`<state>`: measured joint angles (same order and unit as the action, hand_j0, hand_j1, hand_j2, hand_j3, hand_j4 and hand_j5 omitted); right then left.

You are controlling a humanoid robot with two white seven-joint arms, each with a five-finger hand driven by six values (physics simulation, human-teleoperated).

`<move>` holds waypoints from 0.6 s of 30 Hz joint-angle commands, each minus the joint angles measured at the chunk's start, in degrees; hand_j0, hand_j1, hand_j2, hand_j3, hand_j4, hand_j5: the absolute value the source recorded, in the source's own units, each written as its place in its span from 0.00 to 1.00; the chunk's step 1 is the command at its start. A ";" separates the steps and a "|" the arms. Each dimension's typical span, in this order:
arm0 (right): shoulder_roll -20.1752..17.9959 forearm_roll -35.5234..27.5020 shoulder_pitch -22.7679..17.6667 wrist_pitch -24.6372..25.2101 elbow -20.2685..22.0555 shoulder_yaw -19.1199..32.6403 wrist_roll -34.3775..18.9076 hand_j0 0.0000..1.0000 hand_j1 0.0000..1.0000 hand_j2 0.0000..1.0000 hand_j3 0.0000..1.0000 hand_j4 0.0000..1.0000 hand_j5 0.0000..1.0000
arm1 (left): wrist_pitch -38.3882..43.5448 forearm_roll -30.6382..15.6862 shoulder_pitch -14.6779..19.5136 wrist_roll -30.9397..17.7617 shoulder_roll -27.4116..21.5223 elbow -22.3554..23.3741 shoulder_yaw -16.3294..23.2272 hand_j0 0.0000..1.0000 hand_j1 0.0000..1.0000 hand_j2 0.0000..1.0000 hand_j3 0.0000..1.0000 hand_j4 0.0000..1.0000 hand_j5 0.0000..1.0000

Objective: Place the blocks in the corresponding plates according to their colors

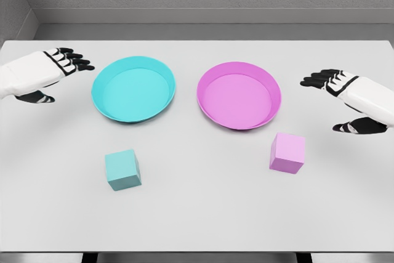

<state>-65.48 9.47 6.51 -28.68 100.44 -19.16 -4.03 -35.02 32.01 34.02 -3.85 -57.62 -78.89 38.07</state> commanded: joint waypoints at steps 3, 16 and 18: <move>-0.09 -0.15 0.88 -0.06 0.02 0.09 -1.51 1.00 1.00 1.00 1.00 1.00 1.00 | 0.02 -0.19 -0.09 -0.11 -0.13 -2.32 0.24 1.00 1.00 1.00 1.00 1.00 1.00; 5.53 6.61 20.74 0.03 -0.24 -18.54 -22.51 1.00 1.00 1.00 1.00 1.00 1.00 | 0.02 8.16 -1.59 -10.66 -5.31 -20.78 0.95 1.00 1.00 1.00 1.00 1.00 1.00; 5.53 9.25 22.23 -0.06 -0.24 -18.54 -25.32 1.00 1.00 1.00 1.00 1.00 1.00 | 0.02 8.77 -1.76 -11.27 -5.05 -22.10 1.91 1.00 1.00 1.00 1.00 1.00 1.00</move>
<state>-60.24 16.84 29.18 -28.78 100.21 -36.71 -25.33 -35.04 40.35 32.35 -13.27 -62.64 -99.08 39.46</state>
